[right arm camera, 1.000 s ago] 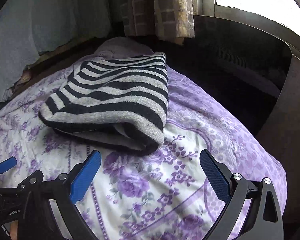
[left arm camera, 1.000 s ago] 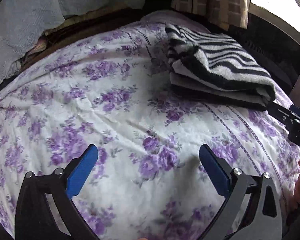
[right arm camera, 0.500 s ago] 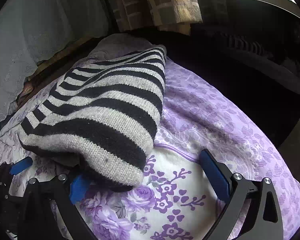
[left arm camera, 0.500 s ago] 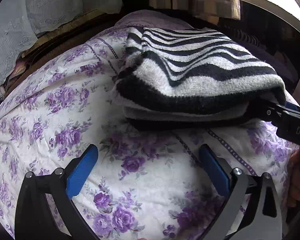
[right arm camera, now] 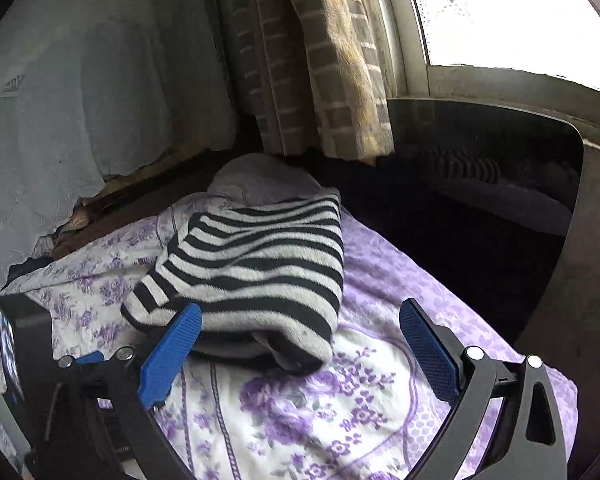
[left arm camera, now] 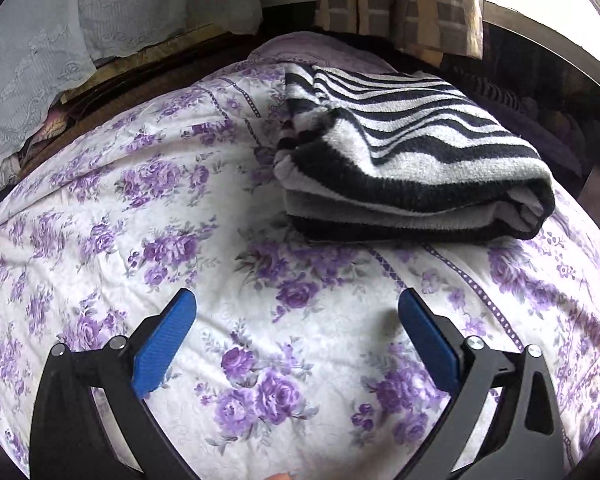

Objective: Fold small clothes

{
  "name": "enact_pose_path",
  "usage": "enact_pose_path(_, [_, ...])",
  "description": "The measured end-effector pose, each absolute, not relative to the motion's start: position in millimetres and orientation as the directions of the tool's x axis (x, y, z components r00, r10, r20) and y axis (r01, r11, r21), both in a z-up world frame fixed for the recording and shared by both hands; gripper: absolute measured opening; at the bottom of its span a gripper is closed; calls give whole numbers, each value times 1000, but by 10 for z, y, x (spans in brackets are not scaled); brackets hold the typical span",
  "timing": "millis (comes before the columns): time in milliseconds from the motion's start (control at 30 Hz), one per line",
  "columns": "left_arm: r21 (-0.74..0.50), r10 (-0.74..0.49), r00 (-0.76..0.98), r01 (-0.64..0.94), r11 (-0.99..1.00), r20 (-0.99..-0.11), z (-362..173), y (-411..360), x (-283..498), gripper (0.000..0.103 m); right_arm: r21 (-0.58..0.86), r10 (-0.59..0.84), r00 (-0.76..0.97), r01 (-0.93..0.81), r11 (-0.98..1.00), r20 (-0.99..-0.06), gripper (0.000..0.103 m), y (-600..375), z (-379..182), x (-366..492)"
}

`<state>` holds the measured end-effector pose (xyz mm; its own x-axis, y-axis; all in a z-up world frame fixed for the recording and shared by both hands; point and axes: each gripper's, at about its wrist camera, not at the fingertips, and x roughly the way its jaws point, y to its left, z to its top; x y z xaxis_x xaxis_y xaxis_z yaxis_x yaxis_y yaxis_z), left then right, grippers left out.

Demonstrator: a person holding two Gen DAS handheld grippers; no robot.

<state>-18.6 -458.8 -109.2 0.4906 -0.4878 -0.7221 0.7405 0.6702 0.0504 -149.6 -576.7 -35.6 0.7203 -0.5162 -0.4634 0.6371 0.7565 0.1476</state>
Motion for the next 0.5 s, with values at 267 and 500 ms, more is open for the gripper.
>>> enact_pose_path(267, [-18, -492, 449, 724, 689, -746, -1107, -4531, -8, 98, 155, -389, 633, 631, 760, -669, 89, -5967, -1007, -875])
enact_pose_path(500, [-140, -508, 394, 669, 730, -766, -1126, -4361, 296, 98, 30, -506, 694, 603, 797, -511, 81, -5469, -604, -927])
